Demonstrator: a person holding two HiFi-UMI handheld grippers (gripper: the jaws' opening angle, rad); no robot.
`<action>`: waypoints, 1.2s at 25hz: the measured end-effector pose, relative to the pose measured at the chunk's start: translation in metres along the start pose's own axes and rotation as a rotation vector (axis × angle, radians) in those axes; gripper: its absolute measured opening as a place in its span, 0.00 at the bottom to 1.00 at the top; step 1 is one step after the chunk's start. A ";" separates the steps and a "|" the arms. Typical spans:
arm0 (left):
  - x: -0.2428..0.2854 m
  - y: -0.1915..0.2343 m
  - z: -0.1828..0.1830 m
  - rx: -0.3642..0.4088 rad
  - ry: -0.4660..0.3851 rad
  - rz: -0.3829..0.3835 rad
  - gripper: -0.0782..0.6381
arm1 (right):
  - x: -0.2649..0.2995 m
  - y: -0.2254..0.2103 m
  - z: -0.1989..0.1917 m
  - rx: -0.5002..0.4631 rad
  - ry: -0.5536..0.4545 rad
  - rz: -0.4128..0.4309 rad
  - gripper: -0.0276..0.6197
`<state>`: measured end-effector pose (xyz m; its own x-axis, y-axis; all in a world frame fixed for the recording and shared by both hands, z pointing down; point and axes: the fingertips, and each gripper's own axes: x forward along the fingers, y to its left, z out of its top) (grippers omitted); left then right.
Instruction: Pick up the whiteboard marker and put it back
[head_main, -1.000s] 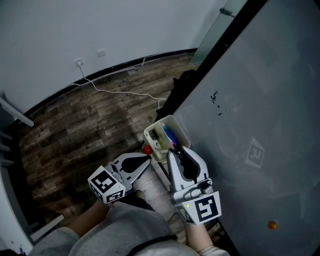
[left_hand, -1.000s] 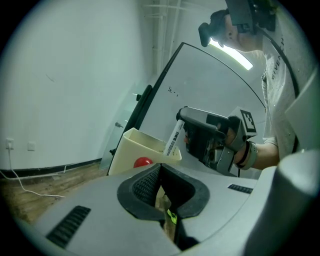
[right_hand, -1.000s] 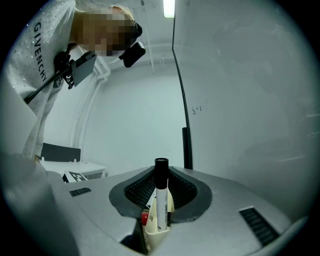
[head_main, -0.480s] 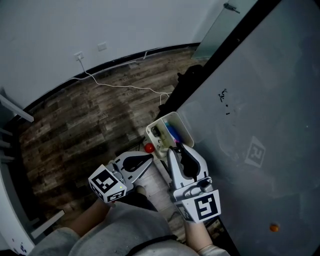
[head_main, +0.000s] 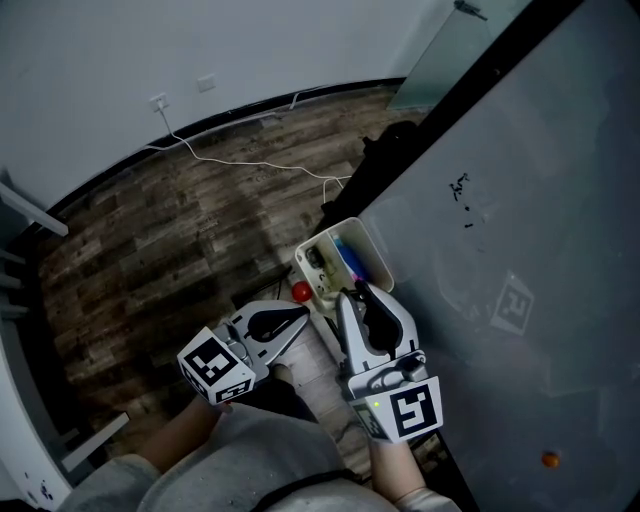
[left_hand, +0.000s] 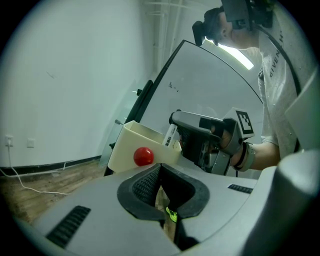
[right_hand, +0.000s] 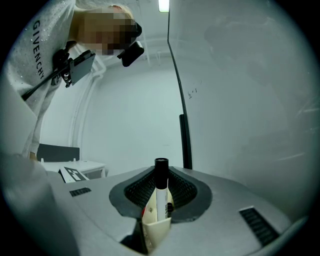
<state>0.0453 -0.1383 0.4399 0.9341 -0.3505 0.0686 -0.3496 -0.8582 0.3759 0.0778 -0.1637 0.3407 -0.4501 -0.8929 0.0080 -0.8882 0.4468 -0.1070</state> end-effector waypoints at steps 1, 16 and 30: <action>0.000 0.000 -0.001 -0.001 0.001 0.000 0.13 | 0.001 0.001 0.000 -0.002 0.000 0.004 0.18; -0.004 0.001 -0.009 -0.019 0.009 0.016 0.13 | 0.002 0.004 -0.005 -0.015 0.012 0.007 0.18; -0.011 -0.002 -0.017 -0.041 0.013 0.021 0.13 | -0.002 0.001 -0.017 -0.014 0.009 -0.034 0.18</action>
<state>0.0372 -0.1266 0.4547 0.9274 -0.3634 0.0891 -0.3665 -0.8345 0.4114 0.0759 -0.1602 0.3573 -0.4203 -0.9072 0.0203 -0.9042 0.4168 -0.0929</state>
